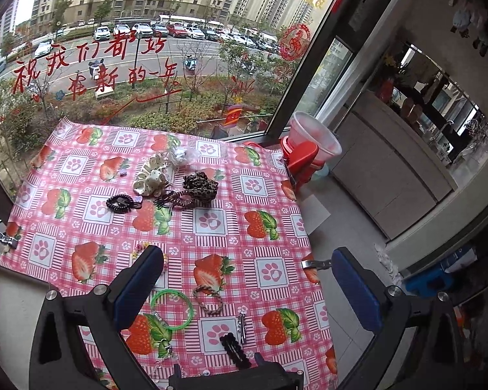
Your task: Organize jewelry
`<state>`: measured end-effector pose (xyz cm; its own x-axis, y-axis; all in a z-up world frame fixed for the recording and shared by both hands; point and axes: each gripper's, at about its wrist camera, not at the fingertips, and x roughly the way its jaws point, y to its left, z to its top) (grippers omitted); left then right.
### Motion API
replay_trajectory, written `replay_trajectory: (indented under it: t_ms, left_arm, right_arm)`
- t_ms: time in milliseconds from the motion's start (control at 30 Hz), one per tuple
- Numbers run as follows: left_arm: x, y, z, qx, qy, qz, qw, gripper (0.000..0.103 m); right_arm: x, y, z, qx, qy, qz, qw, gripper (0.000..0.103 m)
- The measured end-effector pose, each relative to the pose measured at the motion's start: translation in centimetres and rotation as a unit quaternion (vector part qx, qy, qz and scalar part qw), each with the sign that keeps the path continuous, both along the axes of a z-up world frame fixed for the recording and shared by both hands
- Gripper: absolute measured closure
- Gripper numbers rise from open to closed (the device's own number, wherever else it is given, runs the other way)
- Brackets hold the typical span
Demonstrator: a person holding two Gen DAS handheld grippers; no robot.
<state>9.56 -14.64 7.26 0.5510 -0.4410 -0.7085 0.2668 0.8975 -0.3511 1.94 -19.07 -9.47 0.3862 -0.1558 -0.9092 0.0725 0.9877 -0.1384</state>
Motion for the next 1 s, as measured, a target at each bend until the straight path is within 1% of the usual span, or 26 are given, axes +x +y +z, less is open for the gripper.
replay_trajectory:
  t_ms: [200,333,400,567,667,800,900,1000]
  left_arm:
    - [-0.1,0.4,-0.1,-0.001,0.004,0.003,1.0,0.0]
    - [-0.4,1.3,0.1,-0.001,0.005,0.007,1.0,0.0]
    - [-0.6,2.2,0.3,0.009,0.0,0.014,0.9999,0.0]
    - [-1.4,6.0,-0.6,0.071,-0.001,0.045,0.9964,0.0]
    - [-2.2,8.6,-2.3,0.112,0.014,0.06,0.9918,0.0]
    - [-3.6,11.4,-5.3,0.16,0.05,0.066,0.9837,0.0]
    - [-4.9,12.5,-7.4,0.197,0.06,0.066,0.9763,0.0]
    - [-6.0,12.8,-9.0,0.235,0.067,0.053,0.9683,0.0]
  right_arm:
    - [0.1,0.2,0.1,-0.004,-0.002,0.006,1.0,0.0]
    - [0.0,0.3,0.2,0.003,0.0,0.004,1.0,0.0]
    - [0.0,0.0,0.3,0.009,0.002,-0.001,1.0,0.0]
    - [-0.6,-1.3,0.9,0.025,-0.001,-0.016,1.0,0.0]
    - [-1.2,-2.4,1.5,0.037,0.001,-0.026,0.999,0.0]
    - [-2.0,-4.0,2.3,0.053,0.009,-0.049,0.997,0.0]
    - [-2.7,-4.9,3.2,0.06,0.007,-0.064,0.996,0.0]
    - [-3.1,-5.4,4.3,0.067,0.0,-0.075,0.995,0.0]
